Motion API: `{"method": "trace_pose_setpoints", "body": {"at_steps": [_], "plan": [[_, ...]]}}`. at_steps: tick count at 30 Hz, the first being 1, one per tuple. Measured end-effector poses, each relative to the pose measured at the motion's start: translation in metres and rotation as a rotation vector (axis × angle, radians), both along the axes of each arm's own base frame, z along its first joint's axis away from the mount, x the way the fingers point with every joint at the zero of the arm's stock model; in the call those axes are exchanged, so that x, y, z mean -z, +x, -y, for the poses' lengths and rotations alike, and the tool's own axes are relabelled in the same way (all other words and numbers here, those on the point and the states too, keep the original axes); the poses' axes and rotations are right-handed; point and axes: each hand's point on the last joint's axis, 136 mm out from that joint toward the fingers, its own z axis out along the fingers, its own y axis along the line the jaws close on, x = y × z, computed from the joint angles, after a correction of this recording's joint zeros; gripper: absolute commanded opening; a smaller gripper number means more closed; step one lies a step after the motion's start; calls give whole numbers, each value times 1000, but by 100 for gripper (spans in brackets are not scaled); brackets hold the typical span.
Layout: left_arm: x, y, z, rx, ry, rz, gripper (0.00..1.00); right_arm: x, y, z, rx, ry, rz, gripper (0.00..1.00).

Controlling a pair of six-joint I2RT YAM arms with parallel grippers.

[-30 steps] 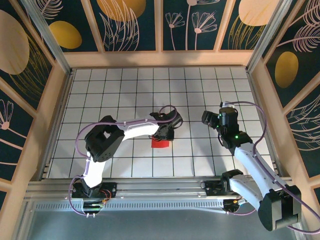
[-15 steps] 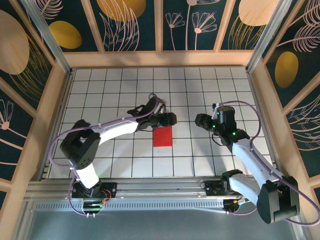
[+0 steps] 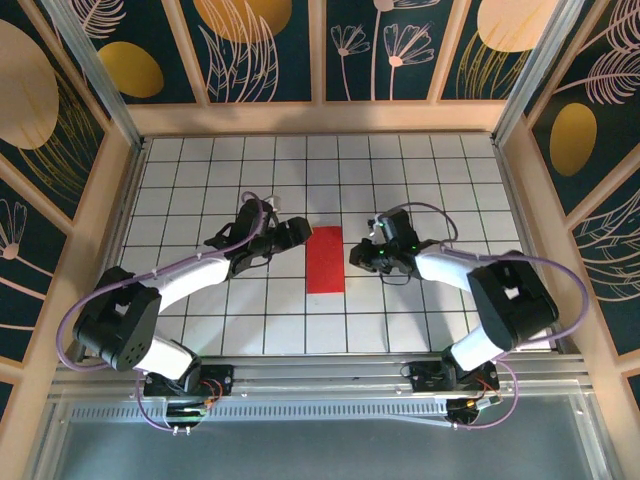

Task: Fold a paper plane with a square sheet of paper (fold left side to right side)
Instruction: Third fold the triangle at the center of the table.

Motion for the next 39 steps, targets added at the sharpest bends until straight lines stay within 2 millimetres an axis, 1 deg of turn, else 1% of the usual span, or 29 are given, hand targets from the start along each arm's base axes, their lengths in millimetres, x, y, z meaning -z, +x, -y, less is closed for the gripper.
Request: {"method": "trace_pose_setpoints", "body": {"at_steps": [3,5,8,14,17,20,24,28,34,39], "plan": [[2,1,-3,-10,17,7,70,7,6,-11,-13,-1,-15,0],[2,1,-4,-8,25,15,70,12,9,-14,-16,-6,-24,0],[4,1,-5,-2,37,20,70,18,12,-16,-17,-14,-37,0],[7,-1,-5,16,50,24,69,24,13,-17,-18,-24,-47,0],[16,-3,-3,37,59,5,65,29,13,-15,-18,-36,-54,0],[31,-7,1,70,71,-33,56,34,11,-13,-24,-54,-62,0],[51,-16,5,115,77,-95,47,34,11,-13,-31,-61,-54,0],[64,-23,10,154,65,-146,38,35,11,-13,-39,-65,-47,0],[77,-33,14,191,59,-212,29,35,11,-13,-44,-67,-42,0],[84,-39,19,213,71,-255,28,35,11,-13,-45,-67,-42,0]]}}
